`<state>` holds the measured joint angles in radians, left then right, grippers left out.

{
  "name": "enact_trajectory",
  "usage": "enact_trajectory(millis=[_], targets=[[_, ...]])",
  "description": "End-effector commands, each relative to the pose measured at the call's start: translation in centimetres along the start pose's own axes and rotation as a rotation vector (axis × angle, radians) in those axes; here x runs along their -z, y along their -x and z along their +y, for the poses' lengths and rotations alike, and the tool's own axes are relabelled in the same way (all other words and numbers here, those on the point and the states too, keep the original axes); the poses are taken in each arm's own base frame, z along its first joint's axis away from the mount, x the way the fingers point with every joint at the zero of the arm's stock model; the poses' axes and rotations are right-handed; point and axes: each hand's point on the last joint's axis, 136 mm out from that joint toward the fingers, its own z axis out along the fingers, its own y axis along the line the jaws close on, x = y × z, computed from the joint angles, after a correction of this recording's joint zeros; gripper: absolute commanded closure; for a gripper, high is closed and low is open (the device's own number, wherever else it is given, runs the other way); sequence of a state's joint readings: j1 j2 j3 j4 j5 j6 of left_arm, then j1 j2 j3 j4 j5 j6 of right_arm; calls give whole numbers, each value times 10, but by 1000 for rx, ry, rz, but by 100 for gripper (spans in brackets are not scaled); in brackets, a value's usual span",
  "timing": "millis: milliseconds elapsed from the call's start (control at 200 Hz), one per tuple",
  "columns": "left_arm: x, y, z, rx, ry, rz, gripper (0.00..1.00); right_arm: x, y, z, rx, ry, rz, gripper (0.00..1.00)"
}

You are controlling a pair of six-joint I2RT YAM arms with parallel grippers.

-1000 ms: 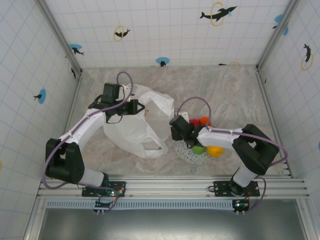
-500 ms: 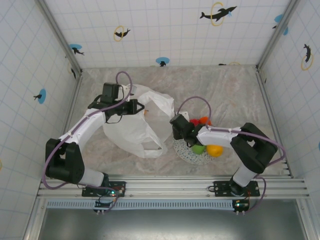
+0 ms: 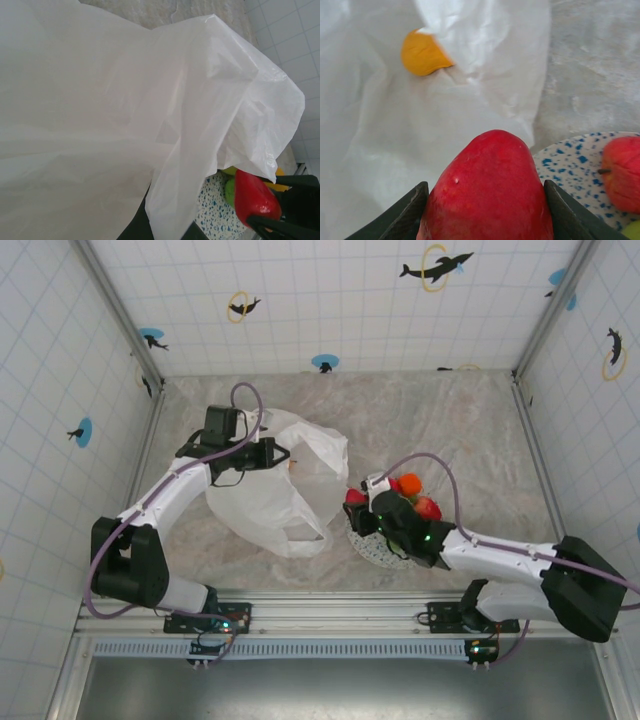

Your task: Place the fruits into the plastic bag

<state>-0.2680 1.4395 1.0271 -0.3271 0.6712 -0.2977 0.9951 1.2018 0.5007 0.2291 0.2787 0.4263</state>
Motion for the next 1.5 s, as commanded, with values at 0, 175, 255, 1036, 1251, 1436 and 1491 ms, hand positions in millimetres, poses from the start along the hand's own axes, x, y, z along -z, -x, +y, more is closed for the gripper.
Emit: enact_trajectory(millis=[0, 175, 255, 1036, 1251, 1436, 1491], targets=[[7, 1, -9, 1, -39, -15, 100, -3, 19, 32, 99, 131, -92, 50], [5, -2, -13, 6, -66, 12, 100, -37, 36, 57, 244, 166, -88, 50], [4, -3, -12, 4, -68, 18, 100, -55, 38, 65, 300, 171, -87, 50], [3, -1, -21, 17, -128, 10, 100, -152, 51, 61, -165, 95, -182, 47], [3, 0, -22, 27, -133, 7, 100, -175, 62, 93, -394, 247, -162, 38], [3, 1, -22, 27, -133, 1, 100, -181, 68, 108, -469, 373, -142, 24], [4, 1, -23, 26, -133, 1, 100, -180, 68, 111, -462, 384, -136, 21]])
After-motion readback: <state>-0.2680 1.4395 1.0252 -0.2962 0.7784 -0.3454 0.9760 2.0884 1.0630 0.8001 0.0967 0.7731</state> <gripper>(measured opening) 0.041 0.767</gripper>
